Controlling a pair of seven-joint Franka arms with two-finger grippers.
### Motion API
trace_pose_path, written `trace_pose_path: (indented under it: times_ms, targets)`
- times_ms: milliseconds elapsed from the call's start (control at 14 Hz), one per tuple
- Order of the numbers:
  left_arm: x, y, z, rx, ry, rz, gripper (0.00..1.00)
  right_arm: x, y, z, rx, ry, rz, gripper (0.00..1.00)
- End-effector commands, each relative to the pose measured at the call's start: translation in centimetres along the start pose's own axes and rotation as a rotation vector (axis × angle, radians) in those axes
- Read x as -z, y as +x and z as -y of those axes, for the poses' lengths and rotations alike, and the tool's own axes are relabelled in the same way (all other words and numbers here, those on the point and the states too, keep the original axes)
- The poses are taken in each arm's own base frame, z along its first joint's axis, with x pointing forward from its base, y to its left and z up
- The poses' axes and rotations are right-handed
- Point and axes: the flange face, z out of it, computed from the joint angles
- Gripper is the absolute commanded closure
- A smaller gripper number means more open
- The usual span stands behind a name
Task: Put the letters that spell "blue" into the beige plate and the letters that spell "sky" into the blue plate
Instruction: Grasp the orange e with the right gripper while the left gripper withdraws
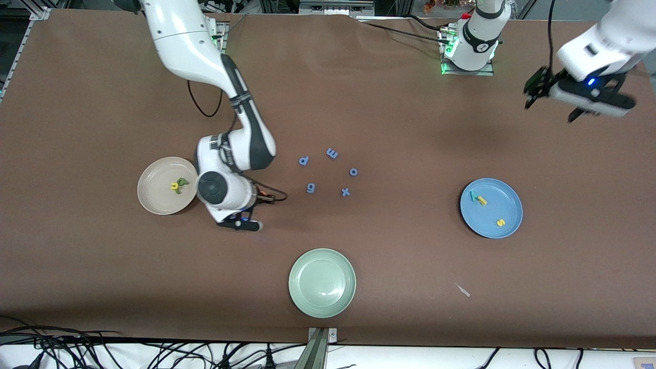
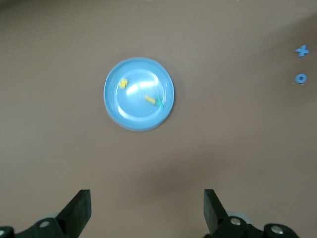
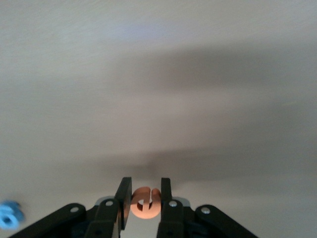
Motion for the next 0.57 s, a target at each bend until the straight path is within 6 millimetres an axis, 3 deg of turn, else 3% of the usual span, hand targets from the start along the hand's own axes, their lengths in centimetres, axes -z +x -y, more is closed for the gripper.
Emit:
trace_pose_path:
  times_ms: [0,215,501]
  targets:
    - [3.4,0.0,0.3,0.137,0.0,0.037,0.0,2.9,0.8,-5.8,0.088,-0.009,0.058,0.75]
    - [2.0,1.2,0.0,0.154,-0.017,0.084,0.0,5.0,1.6,-12.1,0.146,-0.041,0.096,0.74]
    - [1.4,1.7,1.2,0.213,-0.073,0.099,0.0,3.2,2.9,-18.6,0.093,-0.094,0.132,0.7]
